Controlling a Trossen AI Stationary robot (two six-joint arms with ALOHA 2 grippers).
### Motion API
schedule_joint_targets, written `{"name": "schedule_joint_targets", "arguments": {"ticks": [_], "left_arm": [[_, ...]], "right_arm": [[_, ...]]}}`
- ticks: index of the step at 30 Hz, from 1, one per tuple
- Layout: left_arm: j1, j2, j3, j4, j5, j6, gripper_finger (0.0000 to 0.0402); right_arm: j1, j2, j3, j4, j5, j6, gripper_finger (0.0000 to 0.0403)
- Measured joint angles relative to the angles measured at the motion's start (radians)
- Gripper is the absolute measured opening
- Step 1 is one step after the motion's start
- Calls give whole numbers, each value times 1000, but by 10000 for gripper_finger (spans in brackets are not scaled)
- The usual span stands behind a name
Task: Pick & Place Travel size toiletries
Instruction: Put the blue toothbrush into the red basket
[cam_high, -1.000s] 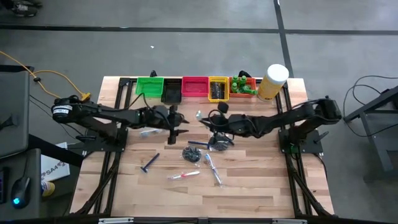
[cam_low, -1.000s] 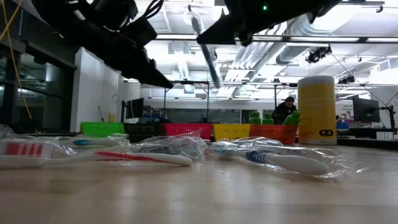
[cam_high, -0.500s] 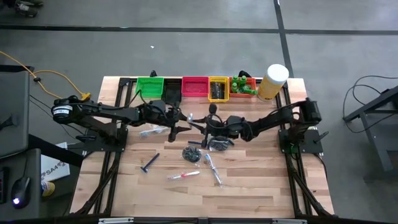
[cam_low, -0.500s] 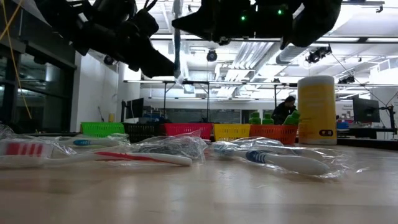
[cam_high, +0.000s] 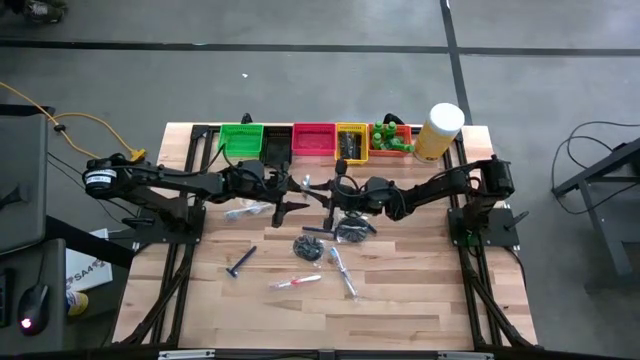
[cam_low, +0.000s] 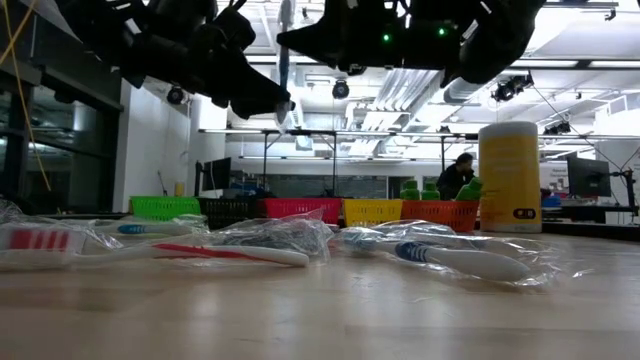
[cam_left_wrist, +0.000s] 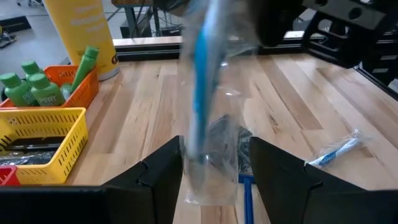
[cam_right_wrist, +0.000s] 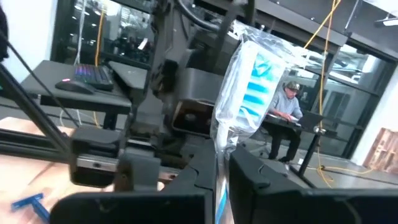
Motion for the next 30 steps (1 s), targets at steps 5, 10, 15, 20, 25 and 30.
{"name": "schedule_joint_targets", "arguments": {"ticks": [5,10,15,20,25,30], "left_arm": [[0,0,0,0,-4,0,133],[1,0,0,-1,-13,0,35],[1,0,0,-10,-18,3,29],[0,0,1,-35,-51,4,23],[1,0,15,-70,-176,28,23],[43,32,109,-196,-214,85,23]], "right_arm": [[-19,0,0,-1,-9,1,8],[-21,0,0,-8,-19,3,8],[-21,0,0,-16,-16,2,19],[4,-24,0,-69,104,66,80],[38,-152,-1,-270,305,71,168],[64,-296,1,-447,489,78,246]]}}
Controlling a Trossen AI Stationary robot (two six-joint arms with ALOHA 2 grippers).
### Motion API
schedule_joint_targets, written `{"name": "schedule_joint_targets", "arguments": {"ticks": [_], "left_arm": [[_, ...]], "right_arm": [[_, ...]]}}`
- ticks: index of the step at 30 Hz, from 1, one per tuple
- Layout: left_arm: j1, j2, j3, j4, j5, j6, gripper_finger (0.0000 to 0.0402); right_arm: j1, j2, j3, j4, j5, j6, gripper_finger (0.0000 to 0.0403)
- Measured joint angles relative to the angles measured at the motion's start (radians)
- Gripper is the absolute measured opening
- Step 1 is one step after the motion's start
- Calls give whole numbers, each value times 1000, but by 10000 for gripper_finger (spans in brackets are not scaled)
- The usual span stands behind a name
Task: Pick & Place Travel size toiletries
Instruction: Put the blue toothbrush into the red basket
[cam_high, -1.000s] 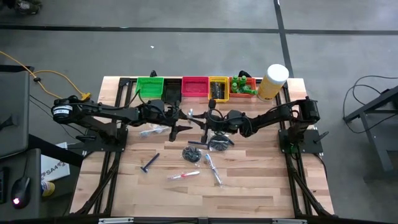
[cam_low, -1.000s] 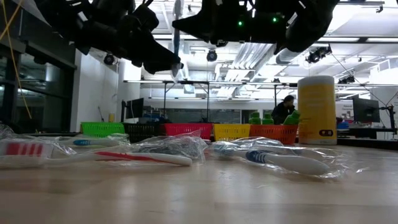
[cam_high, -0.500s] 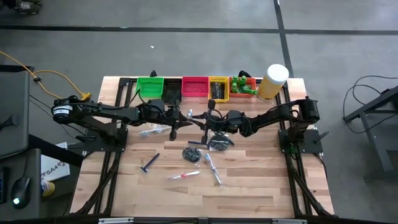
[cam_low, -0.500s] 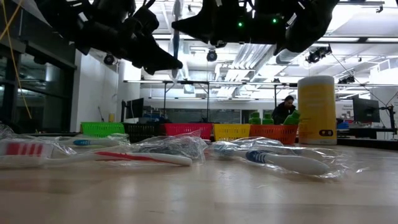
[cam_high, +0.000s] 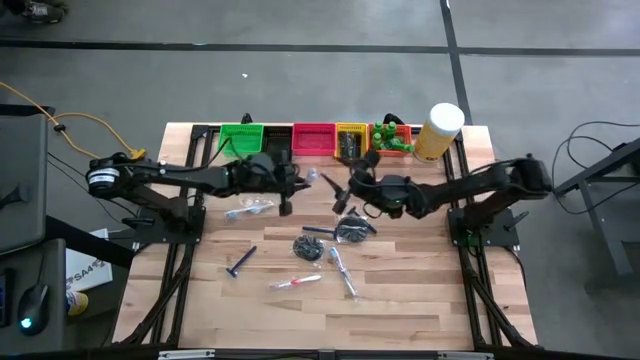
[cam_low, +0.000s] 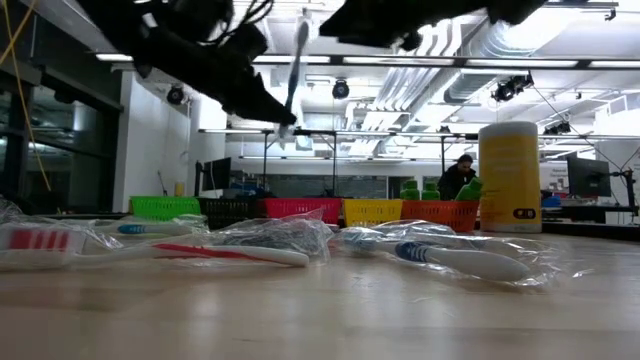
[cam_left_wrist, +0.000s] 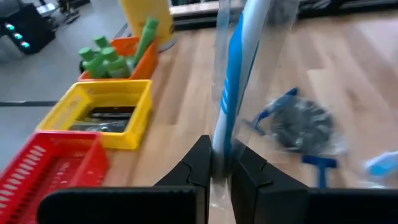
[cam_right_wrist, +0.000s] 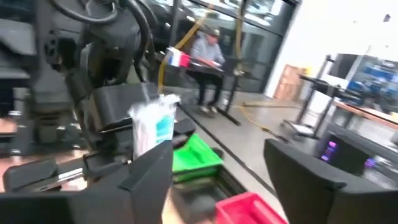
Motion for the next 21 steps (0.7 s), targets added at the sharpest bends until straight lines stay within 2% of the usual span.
{"name": "schedule_joint_targets", "arguments": {"ticks": [4,9,14,21], "left_arm": [[84,64,89,-102,-6,56,23],[187,167,201,-182,-19,115,23],[262,280,322,-260,-30,163,23],[331,448,548,-561,-136,124,23]], "right_arm": [[23,-88,0,-125,111,23,282],[56,-170,0,-277,216,56,294],[79,-193,0,-386,220,122,287],[103,-192,0,-430,217,161,282]]}}
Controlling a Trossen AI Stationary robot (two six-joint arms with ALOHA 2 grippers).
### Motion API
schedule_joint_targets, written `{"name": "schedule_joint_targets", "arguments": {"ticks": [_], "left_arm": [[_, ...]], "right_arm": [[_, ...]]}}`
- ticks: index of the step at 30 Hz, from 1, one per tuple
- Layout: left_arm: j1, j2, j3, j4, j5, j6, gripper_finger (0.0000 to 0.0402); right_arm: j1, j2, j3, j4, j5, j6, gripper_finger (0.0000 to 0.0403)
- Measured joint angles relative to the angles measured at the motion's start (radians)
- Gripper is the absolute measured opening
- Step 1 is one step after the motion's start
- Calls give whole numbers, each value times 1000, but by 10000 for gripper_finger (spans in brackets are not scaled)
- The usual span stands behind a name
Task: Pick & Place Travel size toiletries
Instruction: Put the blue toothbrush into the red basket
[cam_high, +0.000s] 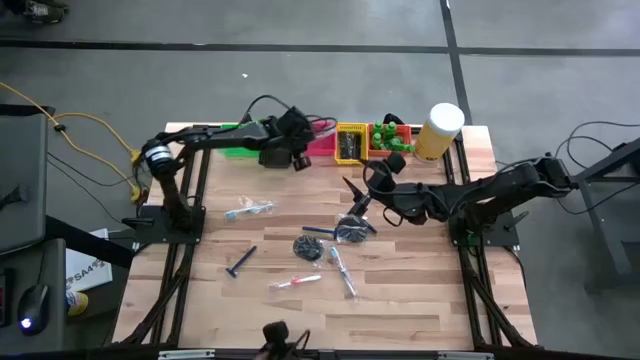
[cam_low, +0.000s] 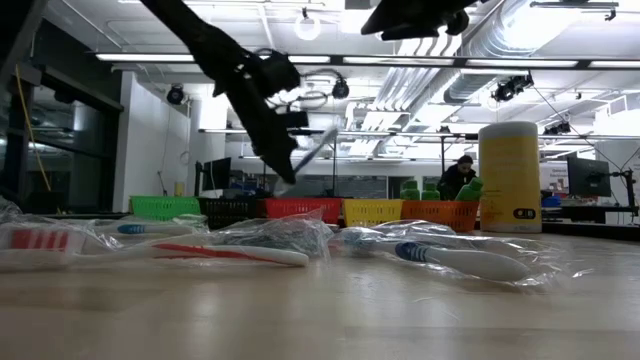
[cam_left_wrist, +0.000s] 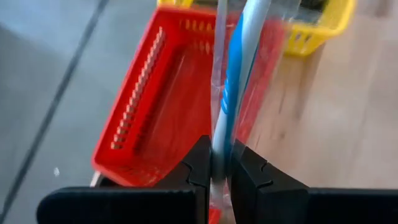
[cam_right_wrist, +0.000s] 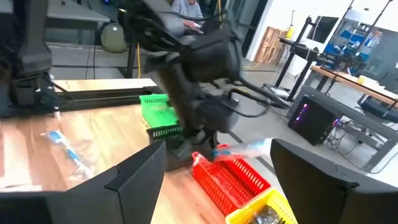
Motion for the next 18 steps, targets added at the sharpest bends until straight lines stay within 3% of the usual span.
{"name": "schedule_joint_targets", "arguments": {"ticks": [8,18], "left_arm": [[21,111,129,-82,-1,-12,44],[20,116,139,-115,-81,-136,34]], "right_arm": [[13,0,0,-1,-3,1,281],[13,0,0,-25,-5,21,281]]}}
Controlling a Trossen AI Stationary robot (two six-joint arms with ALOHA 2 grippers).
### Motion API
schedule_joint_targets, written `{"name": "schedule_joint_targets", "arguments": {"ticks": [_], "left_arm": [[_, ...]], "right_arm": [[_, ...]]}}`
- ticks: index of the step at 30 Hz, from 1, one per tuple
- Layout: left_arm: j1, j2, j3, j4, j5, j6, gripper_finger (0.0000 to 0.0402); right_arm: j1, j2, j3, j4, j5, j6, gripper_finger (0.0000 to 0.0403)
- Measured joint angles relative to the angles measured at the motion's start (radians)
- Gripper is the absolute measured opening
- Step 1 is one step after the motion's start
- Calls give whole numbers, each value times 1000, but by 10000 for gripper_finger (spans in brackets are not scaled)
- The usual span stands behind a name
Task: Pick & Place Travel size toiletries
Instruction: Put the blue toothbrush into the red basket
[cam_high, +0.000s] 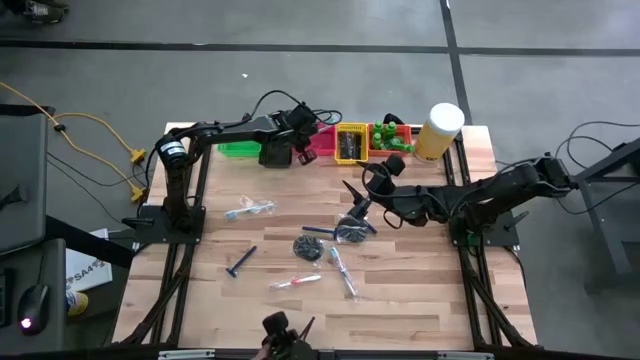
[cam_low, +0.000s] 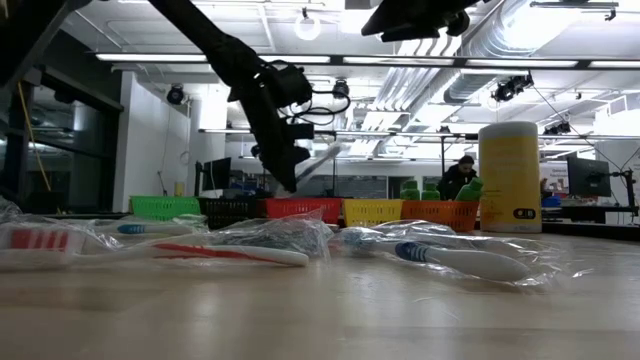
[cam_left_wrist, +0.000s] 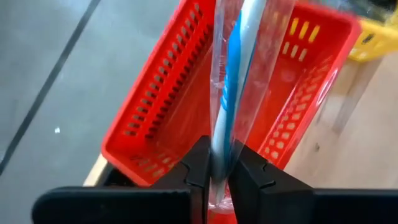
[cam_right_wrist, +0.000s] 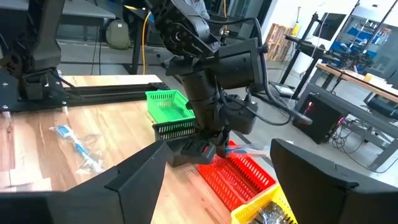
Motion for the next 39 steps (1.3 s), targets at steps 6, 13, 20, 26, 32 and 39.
{"name": "schedule_joint_targets", "arguments": {"ticks": [6,13,20,26,32,39], "left_arm": [[0,0,0,-28,-1,-26,48],[0,0,-1,-52,-2,-41,50],[0,0,-1,-62,-3,-46,51],[-2,0,-1,-63,12,-71,51],[-2,0,-1,-108,12,-108,51],[-2,0,-1,-106,11,-123,52]], "right_arm": [[0,0,0,-4,0,5,281],[0,0,0,-5,0,8,281],[0,0,0,-5,0,8,281],[0,0,0,-25,0,31,281],[0,0,0,-28,0,31,281],[0,0,0,-29,0,31,281]]}}
